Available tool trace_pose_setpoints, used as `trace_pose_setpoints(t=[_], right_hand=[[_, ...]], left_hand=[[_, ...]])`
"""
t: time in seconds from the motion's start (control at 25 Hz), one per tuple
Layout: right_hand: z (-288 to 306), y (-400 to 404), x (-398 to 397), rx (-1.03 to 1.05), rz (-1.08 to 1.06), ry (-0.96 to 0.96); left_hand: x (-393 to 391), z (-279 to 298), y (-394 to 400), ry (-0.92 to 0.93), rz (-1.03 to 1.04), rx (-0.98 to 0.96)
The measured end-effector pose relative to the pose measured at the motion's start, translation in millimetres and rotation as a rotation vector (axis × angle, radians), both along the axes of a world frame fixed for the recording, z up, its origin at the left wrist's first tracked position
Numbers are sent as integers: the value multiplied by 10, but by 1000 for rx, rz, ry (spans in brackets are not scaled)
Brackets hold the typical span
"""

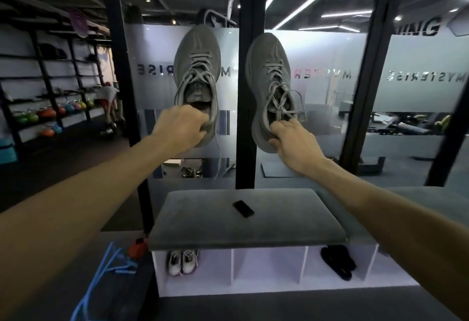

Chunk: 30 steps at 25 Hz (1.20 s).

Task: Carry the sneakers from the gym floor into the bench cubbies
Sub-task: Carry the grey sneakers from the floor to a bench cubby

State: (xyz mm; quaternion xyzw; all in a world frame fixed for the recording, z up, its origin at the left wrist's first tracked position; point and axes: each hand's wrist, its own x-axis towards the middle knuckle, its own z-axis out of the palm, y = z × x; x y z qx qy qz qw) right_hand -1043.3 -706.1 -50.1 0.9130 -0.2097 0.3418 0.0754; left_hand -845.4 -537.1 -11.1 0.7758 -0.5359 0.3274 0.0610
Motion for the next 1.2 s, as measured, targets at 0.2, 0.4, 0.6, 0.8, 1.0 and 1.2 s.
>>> trace_pose_setpoints(t=[0.2,0.4,0.6,0.8,1.0,1.2], right_hand=[[-302,-121,594,-4,34,-45],[-900,-679,1247,22,47,-34],[-1811,-1686,2224,-1,65,-56],[-3008,-2528,3134,-6,84,-89],[-4084,-2709,3403,-14,67,-105],[-4997,-2445,3280,2,23,-71]], left_hand=[[478,-330,-113,-22,16,5],[1117,-994,-571,-55,34,29],[2025,-1862,-1523,-38,80,53],[2833,-3045,-2389,-46,113,59],[3158,-4051,-2561,-25,102,59],[3125,-4965,-2274,46,101,79]])
